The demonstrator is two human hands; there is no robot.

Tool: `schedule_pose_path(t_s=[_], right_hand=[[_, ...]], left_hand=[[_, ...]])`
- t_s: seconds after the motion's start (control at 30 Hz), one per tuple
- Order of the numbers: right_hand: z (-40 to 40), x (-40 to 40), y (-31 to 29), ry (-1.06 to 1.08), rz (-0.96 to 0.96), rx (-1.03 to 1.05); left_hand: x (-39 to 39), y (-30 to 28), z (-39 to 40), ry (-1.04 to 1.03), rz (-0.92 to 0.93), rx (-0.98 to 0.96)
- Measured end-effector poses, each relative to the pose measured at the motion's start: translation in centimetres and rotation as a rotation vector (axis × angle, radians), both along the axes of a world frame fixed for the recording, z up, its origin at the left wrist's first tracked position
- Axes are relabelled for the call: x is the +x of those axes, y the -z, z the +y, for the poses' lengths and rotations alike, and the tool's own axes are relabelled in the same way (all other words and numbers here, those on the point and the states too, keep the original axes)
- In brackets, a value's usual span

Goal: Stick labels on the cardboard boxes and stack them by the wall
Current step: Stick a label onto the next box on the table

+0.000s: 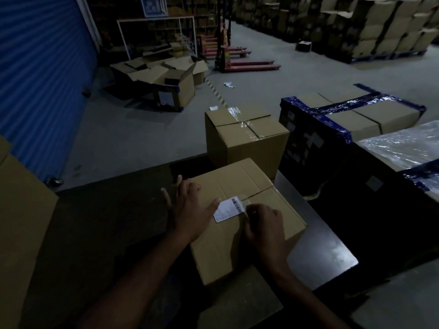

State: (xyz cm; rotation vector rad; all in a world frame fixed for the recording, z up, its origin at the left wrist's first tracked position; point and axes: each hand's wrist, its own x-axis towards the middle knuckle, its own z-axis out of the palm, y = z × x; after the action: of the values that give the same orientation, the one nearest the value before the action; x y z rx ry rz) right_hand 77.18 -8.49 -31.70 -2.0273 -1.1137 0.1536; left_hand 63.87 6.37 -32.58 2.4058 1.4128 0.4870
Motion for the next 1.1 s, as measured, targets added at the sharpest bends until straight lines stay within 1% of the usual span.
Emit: schedule_pose_path(t_s=[0.03, 0.13, 0.2, 0.27, 0.3, 0.37, 0.43, 0.47, 0.57, 0.67, 0.73, 0.87, 1.0, 1.1], right_hand=[[-0.3, -0.7, 0.1, 0.024, -0.035, 0.014], [-0.1, -1.5, 0.1, 0.064, -0.071, 0.013], [0.6, -1.1, 0.0, 0.049, -0.071, 0.006], [1.3, 0.0, -0.3, -0.014, -0.09, -0.001], [1.6, 0.6, -0.5, -0.072, -0.097, -0.013], [2.3, 2.1, -1.1, -0.214, -0.099, -0.053], [3.0, 3.2, -1.7, -0.33, -0.089, -0.069], [3.4, 3.5, -2.0, -0.362, -0.083, -0.072], [4.7, 3.8, -2.1, -0.394, -0.071, -0.118], [5.4, 3.1, -1.6, -0.391, 0.003, -0.14], [5.1, 2.0, -1.2, -0.354, 0.009, -0.112], [4.8, 0.7, -1.1, -0.315, -0.086, -0.132], [5.4, 1.3, -0.8, -0.324, 0.011, -0.12], [5.5, 1.2, -0.8, -0.385, 0.0, -0.12]], left_hand=[[0.1, -0.2, 0.5, 0.02, 0.05, 0.016], [0.2, -1.5, 1.5, 0.023, 0.049, -0.062], [-0.1, -2.4, 2.1, 0.026, 0.138, -0.043], [-1.1, -3.2, 2.6, -0.036, 0.271, -0.058], [-1.8, -3.6, 2.7, -0.082, 0.316, -0.105], [-3.3, -3.7, 2.5, -0.151, 0.344, -0.249], [-4.4, -3.6, 2.0, -0.186, 0.337, -0.356], [-4.5, -3.6, 1.9, -0.193, 0.32, -0.373], [-3.4, -3.7, 1.5, -0.165, 0.199, -0.319], [-2.2, -3.1, 1.0, -0.095, 0.089, -0.335], [-2.3, -2.3, 1.0, -0.074, 0.063, -0.346], [-3.0, -2.0, 0.6, -0.104, 0.031, -0.319], [-2.8, -2.9, 0.1, -0.093, 0.032, -0.31], [-2.8, -3.3, -0.4, -0.099, 0.027, -0.276]])
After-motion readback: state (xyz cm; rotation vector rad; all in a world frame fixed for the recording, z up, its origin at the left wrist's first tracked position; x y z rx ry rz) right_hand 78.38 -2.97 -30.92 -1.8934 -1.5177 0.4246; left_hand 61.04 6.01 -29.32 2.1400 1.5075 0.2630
